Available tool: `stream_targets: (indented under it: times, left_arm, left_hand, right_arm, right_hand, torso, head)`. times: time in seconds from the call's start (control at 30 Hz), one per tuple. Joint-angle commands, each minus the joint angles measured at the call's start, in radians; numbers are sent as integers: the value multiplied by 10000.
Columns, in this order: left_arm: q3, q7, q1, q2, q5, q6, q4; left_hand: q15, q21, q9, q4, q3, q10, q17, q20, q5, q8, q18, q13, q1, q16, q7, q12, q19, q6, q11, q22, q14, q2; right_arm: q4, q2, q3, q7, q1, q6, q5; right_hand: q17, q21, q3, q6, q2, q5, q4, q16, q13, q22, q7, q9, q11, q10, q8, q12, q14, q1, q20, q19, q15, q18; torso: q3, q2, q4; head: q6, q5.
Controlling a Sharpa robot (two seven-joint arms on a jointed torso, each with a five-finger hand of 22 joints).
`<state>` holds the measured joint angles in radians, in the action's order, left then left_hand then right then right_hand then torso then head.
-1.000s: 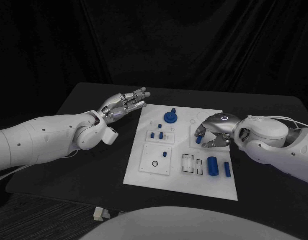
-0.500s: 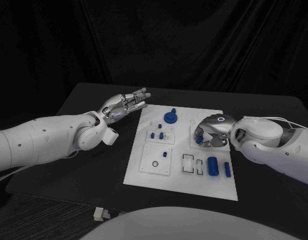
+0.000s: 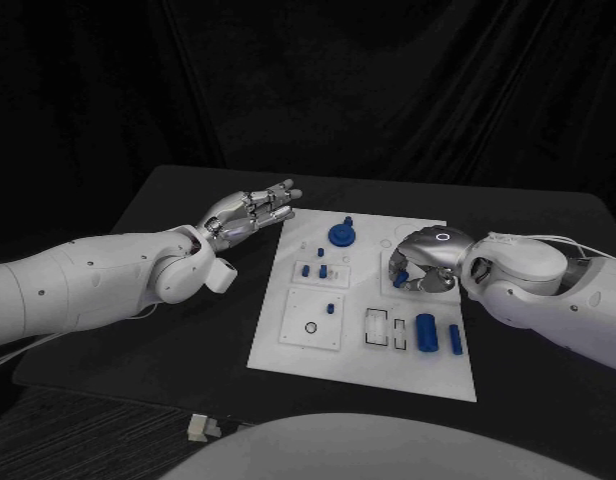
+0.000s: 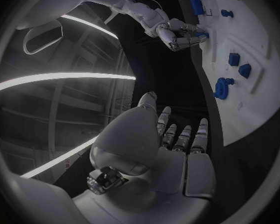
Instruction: Assemble the parts on the task board
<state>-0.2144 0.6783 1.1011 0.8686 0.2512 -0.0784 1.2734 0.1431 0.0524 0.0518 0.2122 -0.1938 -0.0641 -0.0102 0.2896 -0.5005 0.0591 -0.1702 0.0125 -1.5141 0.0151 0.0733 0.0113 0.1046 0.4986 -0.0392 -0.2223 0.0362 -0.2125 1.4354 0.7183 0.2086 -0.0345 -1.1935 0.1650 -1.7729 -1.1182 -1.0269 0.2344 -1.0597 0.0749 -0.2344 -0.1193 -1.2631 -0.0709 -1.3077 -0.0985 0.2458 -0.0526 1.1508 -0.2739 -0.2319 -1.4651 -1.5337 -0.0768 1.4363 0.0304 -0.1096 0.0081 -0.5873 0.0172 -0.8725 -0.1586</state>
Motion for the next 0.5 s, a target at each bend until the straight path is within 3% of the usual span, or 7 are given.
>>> stream_targets:
  times: [0.03, 0.27, 0.4, 0.5]
  left_arm:
    - [9, 1289, -36, -18, -66, -121, 6]
    - [9, 1251, -71, 9, -66, -139, -2]
    - [9, 1240, -80, 10, -66, -152, -17]
    - [9, 1248, -87, -3, -66, -157, -30]
  left_hand:
    - [80, 32, 5, -16, 61, -25, -6, -21, -46, 27, -99, 14, -39, -9, 20, 24, 79, 62, -36, -18, 13, -84]
    - [103, 55, 7, -22, 103, -43, -10, -10, -59, 31, -97, 17, -54, -2, 44, 27, 123, 88, -64, -65, 29, -123]
    - [108, 58, 8, -28, 110, -53, -11, -7, -59, 34, -96, 19, -59, -1, 54, 29, 128, 103, -73, -62, 32, -120]
    - [112, 60, 18, -39, 108, -59, -9, -6, -53, 51, -94, 20, -59, -3, 77, 30, 130, 188, -94, -49, 27, -94]
  right_arm:
    - [95, 73, -12, 10, 7, 580, -26]
    - [704, 410, -13, 218, -188, 649, -26]
    - [1272, 607, -13, 432, -454, 470, -26]
    - [1904, 691, -13, 680, -718, 39, -26]
  right_hand:
    - [16, -30, 83, -159, -146, 52, 32, 5, -35, -1378, -58, 673, 58, 158, -63, -44, -129, -26, 56, -10, 16, 150]
    - [133, 39, 258, -82, -41, 72, 169, 98, -23, -1361, -118, 734, 31, 243, -48, 16, -92, -121, 47, -43, -2, 138]
    - [213, 129, 348, -9, 39, 82, 200, 166, -9, -1340, -158, 739, -5, 235, 3, 78, -56, -112, 30, -83, -33, 125]
    - [242, 165, 457, 88, 95, 85, 213, 196, 6, -1332, -191, 728, -42, 201, 79, 156, -35, -93, 5, -110, -63, 122]
  torso:
    - [4, 0, 2]
    - [4, 1, 2]
    - [4, 2, 2]
    - [4, 1, 2]
  head:
    - [-2, -41]
    - [-2, -79]
    - [-2, -75]
    - [-2, -59]
